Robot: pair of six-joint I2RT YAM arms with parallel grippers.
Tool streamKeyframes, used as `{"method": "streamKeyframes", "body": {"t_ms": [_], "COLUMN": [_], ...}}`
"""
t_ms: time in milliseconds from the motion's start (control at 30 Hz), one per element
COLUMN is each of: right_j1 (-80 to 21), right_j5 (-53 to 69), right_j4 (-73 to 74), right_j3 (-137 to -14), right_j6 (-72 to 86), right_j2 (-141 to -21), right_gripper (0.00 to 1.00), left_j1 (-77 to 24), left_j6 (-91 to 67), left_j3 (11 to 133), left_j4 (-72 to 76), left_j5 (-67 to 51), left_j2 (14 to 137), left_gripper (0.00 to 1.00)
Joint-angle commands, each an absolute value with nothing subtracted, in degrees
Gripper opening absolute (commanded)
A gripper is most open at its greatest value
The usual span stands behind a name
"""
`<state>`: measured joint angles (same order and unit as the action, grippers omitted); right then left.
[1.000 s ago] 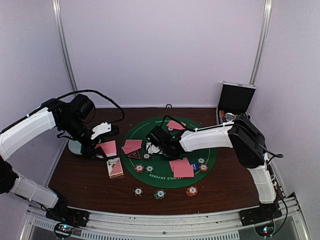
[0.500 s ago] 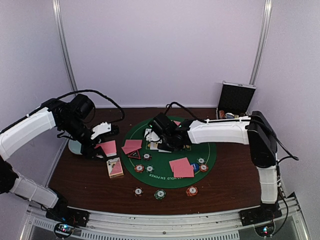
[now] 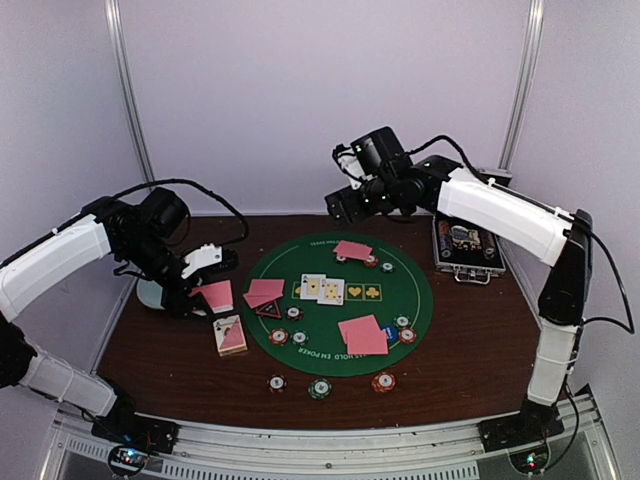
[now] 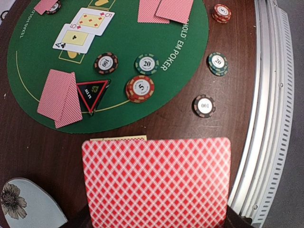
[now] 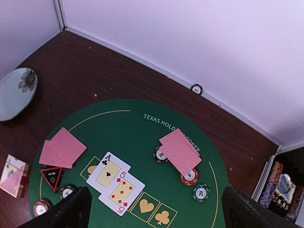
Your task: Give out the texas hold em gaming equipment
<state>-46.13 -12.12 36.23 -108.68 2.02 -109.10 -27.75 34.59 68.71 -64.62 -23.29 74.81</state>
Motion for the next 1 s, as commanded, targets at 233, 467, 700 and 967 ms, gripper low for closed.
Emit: {"method": "streamKeyframes", "body": {"t_ms": [233,467,700,967], "right_j1": [-44.4,-48.2,-54.0,-58.5], "right_j5": [24.5,34.1,37.6,38.8], "right_j4": [32.6,20.9,12.3,6.3], "right_j3": [-99.8,-90.4,-87.7,-89.1], "right_j6": [32.4,45.4,53.7,58.9], "right_j2": [-104.8,-102.4,-105.3,-109.5], "right_gripper": [1.00,1.00,1.00,0.99], "left_j1": [-27.5,-27.5,-27.5,-27.5], "left_j6": [35.2,35.0,34.7,34.6], "left_j3": [70.6,70.7,70.9,71.3], "left_j4": [-63.7,-63.7,-63.7,-63.7], "left_j5": [-24.1,-24.4,-24.7,-24.4], "left_j2": [73.6,74.2,74.5,74.7], "left_gripper": [0.00,0.00,0.00,0.00]}}
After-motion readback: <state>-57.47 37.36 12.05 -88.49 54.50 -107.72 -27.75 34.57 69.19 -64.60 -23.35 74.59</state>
